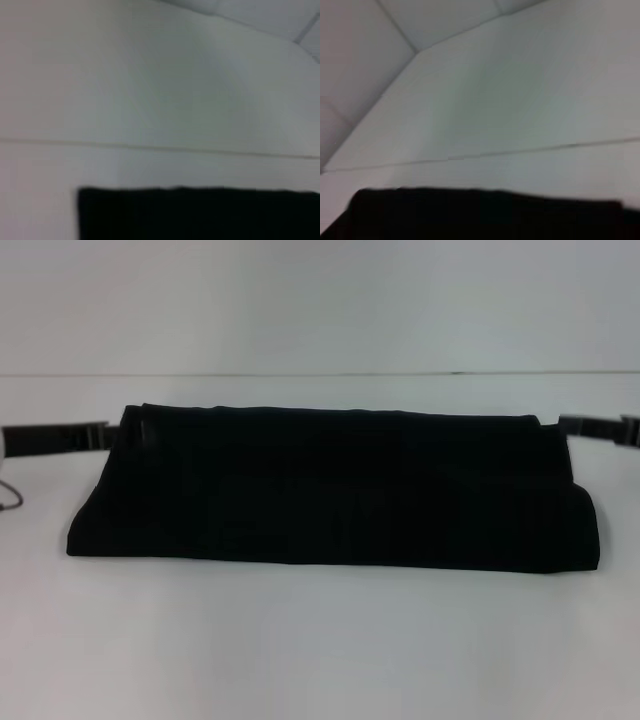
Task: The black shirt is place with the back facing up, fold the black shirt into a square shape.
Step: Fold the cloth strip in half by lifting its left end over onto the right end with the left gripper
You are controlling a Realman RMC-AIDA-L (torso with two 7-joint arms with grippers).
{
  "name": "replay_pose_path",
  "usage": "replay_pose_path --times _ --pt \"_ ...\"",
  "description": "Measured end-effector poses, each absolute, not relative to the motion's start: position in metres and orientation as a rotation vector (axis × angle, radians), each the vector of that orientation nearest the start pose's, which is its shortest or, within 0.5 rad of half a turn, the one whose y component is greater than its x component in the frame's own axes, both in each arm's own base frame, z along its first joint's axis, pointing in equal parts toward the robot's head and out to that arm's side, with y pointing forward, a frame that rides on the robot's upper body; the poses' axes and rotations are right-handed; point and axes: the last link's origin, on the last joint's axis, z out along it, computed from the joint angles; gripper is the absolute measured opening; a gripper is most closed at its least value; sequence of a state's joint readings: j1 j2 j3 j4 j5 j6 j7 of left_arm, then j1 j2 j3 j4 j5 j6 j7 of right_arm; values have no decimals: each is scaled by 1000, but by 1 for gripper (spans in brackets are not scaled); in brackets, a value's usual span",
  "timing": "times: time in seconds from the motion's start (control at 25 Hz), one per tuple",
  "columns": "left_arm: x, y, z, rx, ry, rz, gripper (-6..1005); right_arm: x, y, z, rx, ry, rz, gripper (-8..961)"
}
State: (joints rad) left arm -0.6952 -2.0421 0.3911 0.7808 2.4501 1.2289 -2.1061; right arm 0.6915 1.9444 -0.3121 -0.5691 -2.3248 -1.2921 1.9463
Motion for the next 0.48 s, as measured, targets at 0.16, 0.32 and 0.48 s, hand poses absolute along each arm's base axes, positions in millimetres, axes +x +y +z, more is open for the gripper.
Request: replay_pose_path --times 0.16,0.32,0.48 --pt "-303 383 71 -2125 -1419 -432 785 315 373 70 -2225 1389 642 668" --pt "-318 367 76 -2064 -1471 -416 782 327 352 69 -2247 1425 646 671" --pt "-332 358 76 -2025 -1504 -372 779 336 341 69 -2244 1452 629 674"
